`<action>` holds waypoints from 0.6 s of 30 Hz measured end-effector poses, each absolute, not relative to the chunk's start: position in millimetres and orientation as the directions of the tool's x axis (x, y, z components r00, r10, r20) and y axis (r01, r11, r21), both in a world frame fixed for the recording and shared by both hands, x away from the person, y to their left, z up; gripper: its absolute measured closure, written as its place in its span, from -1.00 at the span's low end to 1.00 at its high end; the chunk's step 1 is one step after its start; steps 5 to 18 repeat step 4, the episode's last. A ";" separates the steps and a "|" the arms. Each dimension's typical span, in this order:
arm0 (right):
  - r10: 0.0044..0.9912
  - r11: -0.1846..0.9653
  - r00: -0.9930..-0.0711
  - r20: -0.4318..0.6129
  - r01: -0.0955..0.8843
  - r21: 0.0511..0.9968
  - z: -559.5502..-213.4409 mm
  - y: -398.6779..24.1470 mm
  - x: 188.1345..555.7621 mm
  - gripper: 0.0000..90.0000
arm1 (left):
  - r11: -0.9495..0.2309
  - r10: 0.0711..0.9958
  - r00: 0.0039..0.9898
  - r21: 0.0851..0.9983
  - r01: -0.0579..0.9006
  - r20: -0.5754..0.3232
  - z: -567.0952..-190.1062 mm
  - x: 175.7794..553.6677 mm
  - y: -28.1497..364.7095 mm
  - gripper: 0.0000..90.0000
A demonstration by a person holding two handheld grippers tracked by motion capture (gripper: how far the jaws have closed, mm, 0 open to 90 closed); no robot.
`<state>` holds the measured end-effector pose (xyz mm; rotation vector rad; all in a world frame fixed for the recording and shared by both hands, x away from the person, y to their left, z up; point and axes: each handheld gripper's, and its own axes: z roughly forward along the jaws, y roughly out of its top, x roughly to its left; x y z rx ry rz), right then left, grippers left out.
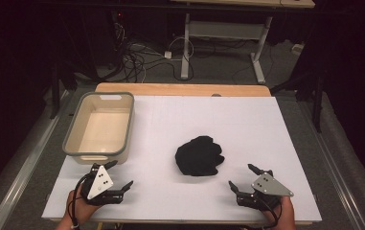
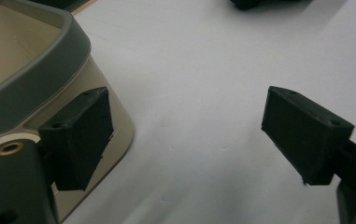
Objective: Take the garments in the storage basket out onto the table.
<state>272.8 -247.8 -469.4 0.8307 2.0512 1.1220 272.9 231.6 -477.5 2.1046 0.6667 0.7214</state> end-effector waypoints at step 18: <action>0.779 0.419 -0.585 -0.224 0.221 0.881 -468.0 -248.0 272.9 -0.65 | -0.542 0.668 0.694 0.814 0.207 0.268 -476.0 272.6 231.3 -0.64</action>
